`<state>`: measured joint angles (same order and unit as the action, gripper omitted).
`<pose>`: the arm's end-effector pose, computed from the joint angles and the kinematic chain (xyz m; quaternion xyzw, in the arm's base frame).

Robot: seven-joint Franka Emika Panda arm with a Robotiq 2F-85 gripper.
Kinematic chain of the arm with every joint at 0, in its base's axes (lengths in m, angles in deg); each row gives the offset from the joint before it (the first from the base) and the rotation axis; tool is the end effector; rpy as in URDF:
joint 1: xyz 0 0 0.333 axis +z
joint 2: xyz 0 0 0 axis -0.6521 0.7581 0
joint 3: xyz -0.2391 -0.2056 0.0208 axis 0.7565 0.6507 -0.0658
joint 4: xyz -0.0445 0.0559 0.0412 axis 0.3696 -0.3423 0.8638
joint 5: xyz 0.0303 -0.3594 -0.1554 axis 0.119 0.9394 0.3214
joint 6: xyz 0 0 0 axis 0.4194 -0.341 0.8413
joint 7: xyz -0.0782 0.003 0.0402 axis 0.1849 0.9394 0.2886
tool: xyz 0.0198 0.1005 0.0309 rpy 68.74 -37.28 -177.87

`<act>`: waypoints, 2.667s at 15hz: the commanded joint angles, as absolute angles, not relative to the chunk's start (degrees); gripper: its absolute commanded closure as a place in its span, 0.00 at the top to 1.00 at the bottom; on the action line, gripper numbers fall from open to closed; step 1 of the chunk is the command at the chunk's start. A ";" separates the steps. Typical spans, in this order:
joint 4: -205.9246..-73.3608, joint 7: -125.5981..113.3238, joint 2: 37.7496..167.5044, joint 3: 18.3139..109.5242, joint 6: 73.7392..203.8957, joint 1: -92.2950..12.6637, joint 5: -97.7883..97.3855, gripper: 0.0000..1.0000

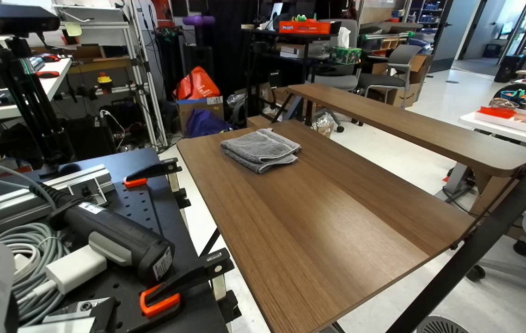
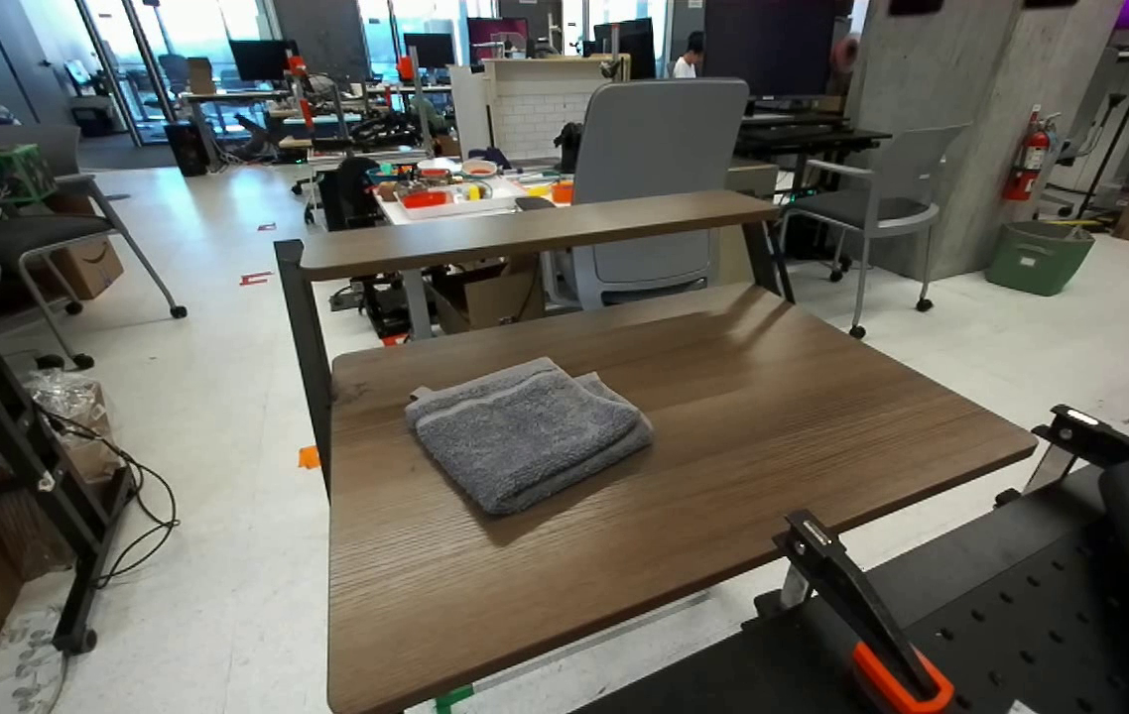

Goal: Move the grey towel to the right.

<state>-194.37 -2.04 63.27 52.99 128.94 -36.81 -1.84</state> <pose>0.3985 0.0750 0.4008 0.9992 0.0207 0.0079 0.0320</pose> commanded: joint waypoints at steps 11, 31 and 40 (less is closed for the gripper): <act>-175.72 6.56 100.59 48.92 149.09 -29.99 4.71 1.00; -149.08 6.16 132.61 56.62 150.26 -21.31 4.55 1.00; -149.16 5.31 134.18 55.84 151.54 -24.97 0.21 1.00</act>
<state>-148.77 6.72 134.37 56.15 150.52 -22.91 3.26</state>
